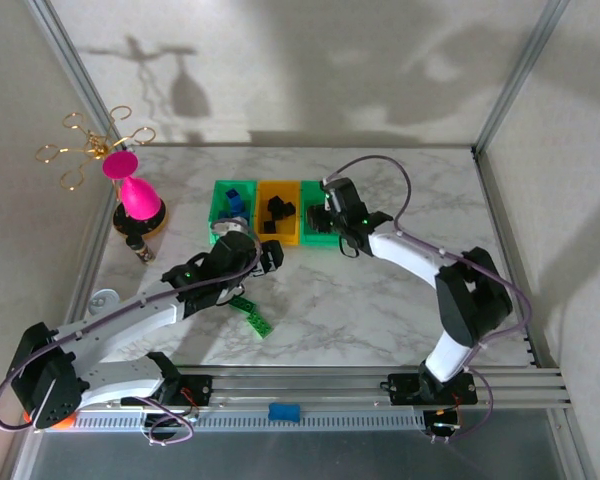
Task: Sort the legos into containers by color
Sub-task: Place the lego in the container.
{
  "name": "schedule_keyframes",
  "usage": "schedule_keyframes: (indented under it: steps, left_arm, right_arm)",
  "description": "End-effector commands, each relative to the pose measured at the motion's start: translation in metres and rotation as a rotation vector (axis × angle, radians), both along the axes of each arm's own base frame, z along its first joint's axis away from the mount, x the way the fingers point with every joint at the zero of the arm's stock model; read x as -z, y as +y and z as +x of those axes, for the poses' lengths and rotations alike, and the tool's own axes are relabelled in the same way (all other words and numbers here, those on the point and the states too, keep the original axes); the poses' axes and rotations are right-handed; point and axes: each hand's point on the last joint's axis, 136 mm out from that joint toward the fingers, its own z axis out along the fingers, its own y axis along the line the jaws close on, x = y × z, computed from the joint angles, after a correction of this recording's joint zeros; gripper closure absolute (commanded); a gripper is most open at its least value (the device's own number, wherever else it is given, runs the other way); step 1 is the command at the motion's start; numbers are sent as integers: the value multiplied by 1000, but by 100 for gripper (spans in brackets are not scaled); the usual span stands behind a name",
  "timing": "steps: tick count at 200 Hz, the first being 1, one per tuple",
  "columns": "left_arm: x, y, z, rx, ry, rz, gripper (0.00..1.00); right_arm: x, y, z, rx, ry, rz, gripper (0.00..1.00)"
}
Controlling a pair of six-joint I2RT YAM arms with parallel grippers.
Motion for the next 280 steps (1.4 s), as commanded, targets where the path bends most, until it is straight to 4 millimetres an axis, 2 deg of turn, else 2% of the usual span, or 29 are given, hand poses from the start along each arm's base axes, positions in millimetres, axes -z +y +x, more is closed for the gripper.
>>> schedule_keyframes:
  steps: [1, 34, 64, 92, 120, 141, 183, 203, 208, 228, 280]
  left_arm:
    - [-16, -5, 10, -23, -44, -10, 0]
    - [-12, -5, 14, -27, -40, 15, 1]
    - [-10, -5, 16, -32, -38, 26, 0]
    - [-11, -3, 18, -38, -44, 42, 0]
    - [-18, -3, 18, -42, -52, 40, 0]
    - [-23, 0, 14, -41, -56, 31, 0]
    - [-26, 24, -5, -78, -53, 35, 1]
    - [-23, 38, -15, -100, -40, 46, 1]
    - [-21, 41, -18, -107, -34, 48, 0]
    - [-12, 51, -26, -129, -4, 67, 0]
    - [9, 73, -44, -187, 42, 81, 0]
  right_arm:
    - [0, -1, 25, 24, -43, -46, 52]
    - [18, -6, 53, 59, -31, -78, 49]
    - [28, -9, 66, 69, -31, -110, 48]
    - [26, -12, 69, 80, -32, -112, 45]
    - [7, -5, 58, 35, -54, -60, 43]
    - [-6, 0, 40, -4, -61, -47, 41]
    - [-19, 12, -16, -116, -45, -2, 36]
    - [-18, 18, -43, -168, -37, 1, 35]
    - [-18, 29, -57, -208, -36, 4, 34]
    - [-16, 42, -88, -280, -34, 3, 32]
    - [-3, 66, -148, -390, 6, 42, 29]
